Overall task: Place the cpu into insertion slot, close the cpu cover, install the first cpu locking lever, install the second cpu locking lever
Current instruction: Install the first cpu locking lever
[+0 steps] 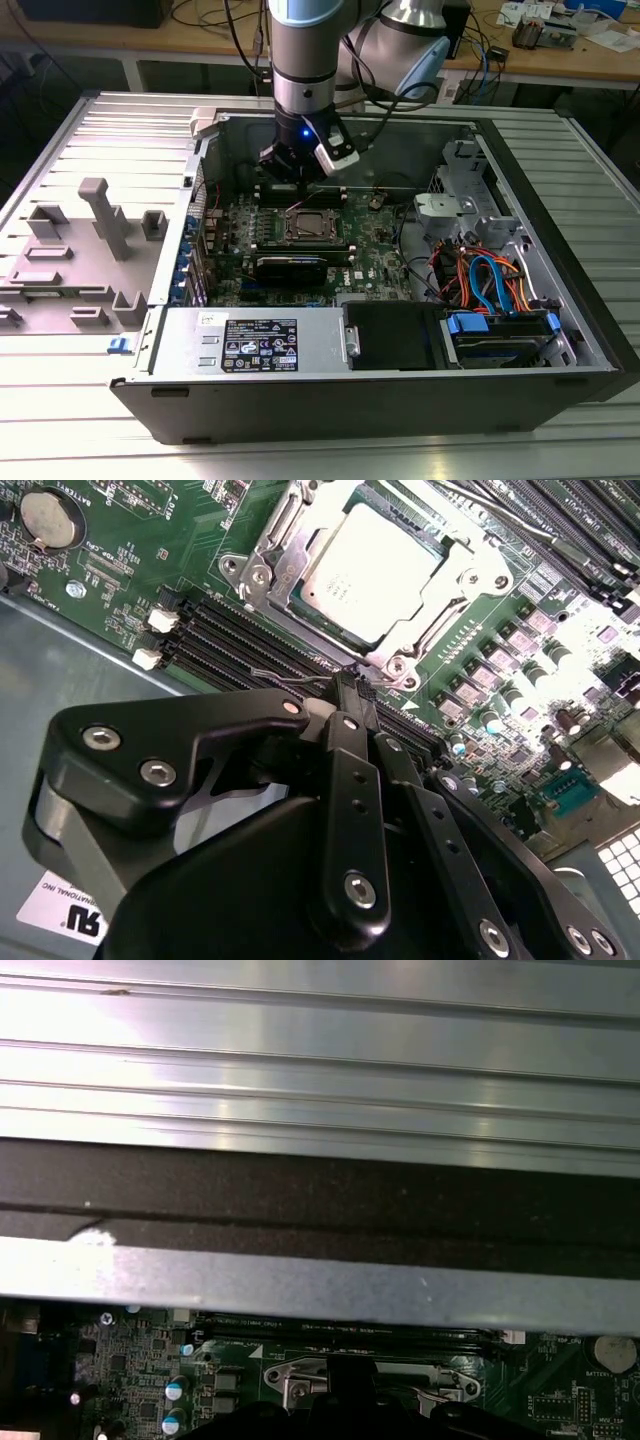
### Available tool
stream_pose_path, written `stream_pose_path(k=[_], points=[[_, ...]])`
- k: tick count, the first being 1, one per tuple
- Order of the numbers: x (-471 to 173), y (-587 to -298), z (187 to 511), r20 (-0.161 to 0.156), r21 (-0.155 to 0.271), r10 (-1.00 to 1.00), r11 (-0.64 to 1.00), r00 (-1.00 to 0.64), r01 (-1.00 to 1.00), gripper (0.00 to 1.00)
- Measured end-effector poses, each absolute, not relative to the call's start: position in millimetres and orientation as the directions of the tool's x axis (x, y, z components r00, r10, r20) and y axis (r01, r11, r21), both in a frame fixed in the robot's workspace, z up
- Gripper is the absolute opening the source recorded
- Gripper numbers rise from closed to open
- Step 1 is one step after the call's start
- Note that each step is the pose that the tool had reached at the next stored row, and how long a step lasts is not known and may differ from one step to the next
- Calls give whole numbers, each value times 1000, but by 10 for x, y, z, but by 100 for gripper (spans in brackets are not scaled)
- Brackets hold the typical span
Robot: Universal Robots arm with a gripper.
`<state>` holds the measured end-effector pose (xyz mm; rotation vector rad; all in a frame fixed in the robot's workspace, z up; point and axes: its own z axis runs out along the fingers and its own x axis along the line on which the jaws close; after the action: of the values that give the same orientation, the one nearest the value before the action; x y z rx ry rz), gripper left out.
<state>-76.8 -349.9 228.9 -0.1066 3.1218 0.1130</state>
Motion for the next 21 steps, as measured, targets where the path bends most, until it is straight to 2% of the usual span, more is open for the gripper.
stream_pose_path(k=[21], points=[[-577, -3497, 2207, -18, 72, -64, 995, -998, -65, 11]])
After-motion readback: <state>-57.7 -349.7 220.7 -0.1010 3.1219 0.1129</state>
